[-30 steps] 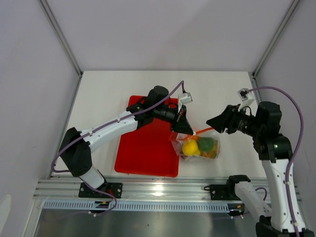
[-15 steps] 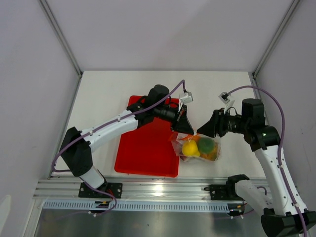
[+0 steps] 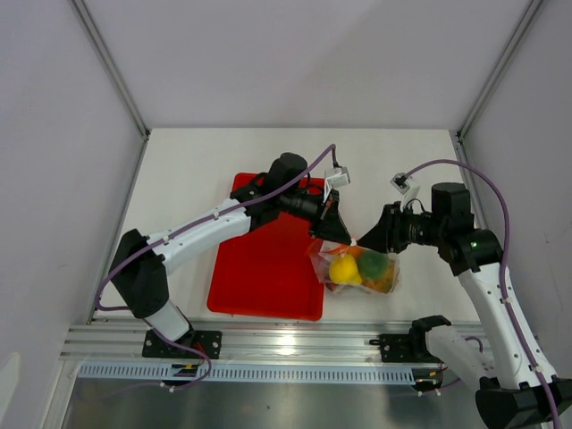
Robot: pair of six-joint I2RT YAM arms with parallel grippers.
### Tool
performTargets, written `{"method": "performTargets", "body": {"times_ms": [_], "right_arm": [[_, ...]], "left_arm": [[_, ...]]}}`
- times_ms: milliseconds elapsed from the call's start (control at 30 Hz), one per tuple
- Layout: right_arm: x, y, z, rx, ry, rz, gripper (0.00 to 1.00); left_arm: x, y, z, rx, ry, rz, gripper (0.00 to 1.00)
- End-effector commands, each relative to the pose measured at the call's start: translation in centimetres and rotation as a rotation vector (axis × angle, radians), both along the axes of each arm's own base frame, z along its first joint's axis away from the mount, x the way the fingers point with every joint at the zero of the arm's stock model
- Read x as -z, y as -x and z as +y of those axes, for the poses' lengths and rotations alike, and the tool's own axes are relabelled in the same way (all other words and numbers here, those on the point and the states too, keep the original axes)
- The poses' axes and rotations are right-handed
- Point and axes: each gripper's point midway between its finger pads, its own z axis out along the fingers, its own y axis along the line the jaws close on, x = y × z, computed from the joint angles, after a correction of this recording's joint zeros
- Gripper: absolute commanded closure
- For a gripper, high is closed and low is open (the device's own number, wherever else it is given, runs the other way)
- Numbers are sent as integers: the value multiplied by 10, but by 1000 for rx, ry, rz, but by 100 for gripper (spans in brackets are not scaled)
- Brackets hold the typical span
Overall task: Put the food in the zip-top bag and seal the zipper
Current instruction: Zip the zipper food storage bag at the center of the board.
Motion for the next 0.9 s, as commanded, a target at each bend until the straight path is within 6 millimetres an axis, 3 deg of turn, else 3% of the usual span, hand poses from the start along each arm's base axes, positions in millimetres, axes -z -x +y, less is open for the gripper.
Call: {"method": "performTargets", "body": {"times_ms": [0, 333, 467, 733, 867], "right_arm": [[-1, 1, 0, -5, 15, -26, 70], [-3, 1, 2, -7, 16, -41, 100], [0, -5, -5, 46, 48, -39, 100], [21, -39, -60, 429, 234, -14, 100], [29, -38, -84, 553, 313, 17, 100]], "left_arm": [[-27, -1, -4, 37, 73, -60, 99], [-26, -3, -6, 30, 67, -41, 99], [-26, -6, -8, 11, 66, -32, 99], [-16, -20, -10, -84, 10, 6, 99], [-11, -26, -10, -112, -19, 16, 99]]}}
